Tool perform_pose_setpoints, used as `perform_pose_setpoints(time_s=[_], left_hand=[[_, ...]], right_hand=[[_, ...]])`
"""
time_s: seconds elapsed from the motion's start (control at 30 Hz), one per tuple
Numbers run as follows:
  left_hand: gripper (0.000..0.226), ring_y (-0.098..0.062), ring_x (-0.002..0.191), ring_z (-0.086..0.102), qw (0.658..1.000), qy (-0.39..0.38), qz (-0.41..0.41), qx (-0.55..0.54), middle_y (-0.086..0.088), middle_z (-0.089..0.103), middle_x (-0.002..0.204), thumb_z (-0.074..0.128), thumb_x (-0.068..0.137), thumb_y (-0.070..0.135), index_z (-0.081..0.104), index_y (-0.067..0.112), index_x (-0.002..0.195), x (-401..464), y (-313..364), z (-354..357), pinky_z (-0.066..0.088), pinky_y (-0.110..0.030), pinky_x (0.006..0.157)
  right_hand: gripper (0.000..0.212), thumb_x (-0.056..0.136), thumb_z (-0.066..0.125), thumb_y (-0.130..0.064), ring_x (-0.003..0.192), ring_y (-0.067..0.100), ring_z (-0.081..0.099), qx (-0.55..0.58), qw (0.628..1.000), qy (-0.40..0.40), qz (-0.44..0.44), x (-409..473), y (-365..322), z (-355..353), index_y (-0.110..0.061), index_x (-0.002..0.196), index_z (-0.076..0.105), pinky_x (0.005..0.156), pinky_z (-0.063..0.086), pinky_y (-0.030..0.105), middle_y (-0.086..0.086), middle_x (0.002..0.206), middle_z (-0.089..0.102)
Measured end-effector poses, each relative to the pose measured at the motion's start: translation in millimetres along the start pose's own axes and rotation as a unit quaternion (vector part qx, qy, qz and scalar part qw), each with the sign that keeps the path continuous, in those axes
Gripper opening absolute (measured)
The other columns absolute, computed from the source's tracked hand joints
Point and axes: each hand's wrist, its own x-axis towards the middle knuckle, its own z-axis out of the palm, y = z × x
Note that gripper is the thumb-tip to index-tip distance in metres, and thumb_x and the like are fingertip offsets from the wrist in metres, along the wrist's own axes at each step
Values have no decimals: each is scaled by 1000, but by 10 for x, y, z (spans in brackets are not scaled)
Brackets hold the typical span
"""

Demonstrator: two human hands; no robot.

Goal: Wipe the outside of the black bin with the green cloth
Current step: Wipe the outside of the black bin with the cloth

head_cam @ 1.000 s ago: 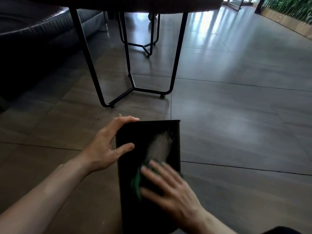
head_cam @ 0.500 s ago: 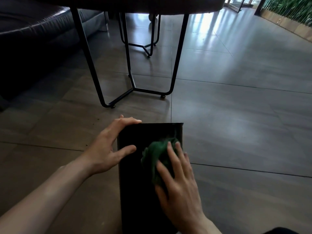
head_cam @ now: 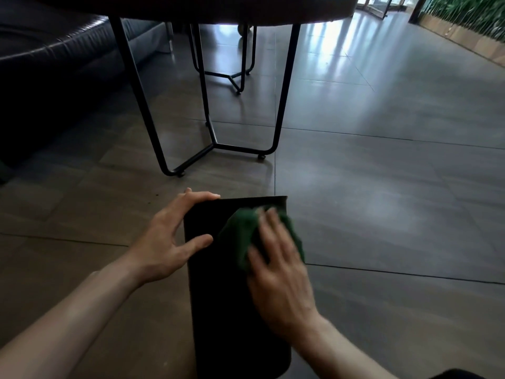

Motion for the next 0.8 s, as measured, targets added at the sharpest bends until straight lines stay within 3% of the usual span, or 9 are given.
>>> perform_pose_setpoints(time_s=[0.17,0.23,0.33,0.43,0.5,0.57,0.67,0.73,0.8], left_hand=[[65,-11,149,30,1000,-20,15,-6,13,53,139,80,82,8,51,33,135,-23,-6,-2,29,-46,122],[65,-16,148,33,1000,-13,8,-20,8,54,139,79,82,6,51,30,136,-23,-2,17,29,-49,121],[63,-17,146,36,999,-5,-3,-41,5,55,138,78,83,9,52,30,136,-22,-26,1,30,-50,120],[64,-13,147,33,1000,2,-6,-29,6,54,138,79,83,10,52,33,136,-34,-22,16,30,-49,120],[60,-12,145,36,1000,9,-3,-22,4,56,136,77,82,17,52,33,134,-30,-17,-12,31,-49,120],[59,-11,143,38,1000,4,-6,-15,5,56,134,77,83,18,52,35,133,-39,-39,-48,31,-48,120],[65,-8,149,29,1000,-2,-16,-19,11,54,138,79,82,8,52,37,133,-68,-47,-55,28,-46,122],[66,-9,150,27,1000,-5,-6,-25,11,54,140,79,81,6,52,34,134,-78,-37,-19,27,-46,122],[65,-13,149,31,999,-5,-6,-37,7,55,140,79,81,4,53,31,134,-80,-20,-9,28,-48,122]], right_hand=[[34,109,49,-26,155,31,22,-80,939,-118,-314,-749,-150,94,-29,142,54,122,30,43,9,168,26],[28,108,52,-26,155,32,25,-33,953,-105,-284,-592,-23,27,-29,135,60,120,34,44,10,166,30],[29,107,46,-23,154,33,25,42,996,-19,-70,-30,132,-81,-19,129,65,116,41,50,14,164,34],[41,99,52,-21,156,32,20,45,994,26,98,379,75,-84,-16,139,60,116,41,51,14,164,32],[41,97,56,-20,156,35,19,24,999,6,31,257,-45,-12,-15,137,60,120,34,54,16,165,31],[33,100,56,-21,155,36,21,3,990,-41,-132,-164,-175,95,-21,133,63,121,32,52,14,165,31],[38,107,50,-30,155,29,24,-108,928,-130,-331,-697,-207,61,-33,145,51,124,27,43,3,168,28],[35,108,50,-30,154,27,27,-105,921,-128,-353,-602,-54,-11,-36,142,53,125,25,42,2,167,29],[26,107,53,-28,154,32,27,-28,955,-97,-278,-294,67,-93,-31,132,62,122,32,46,10,165,32]])
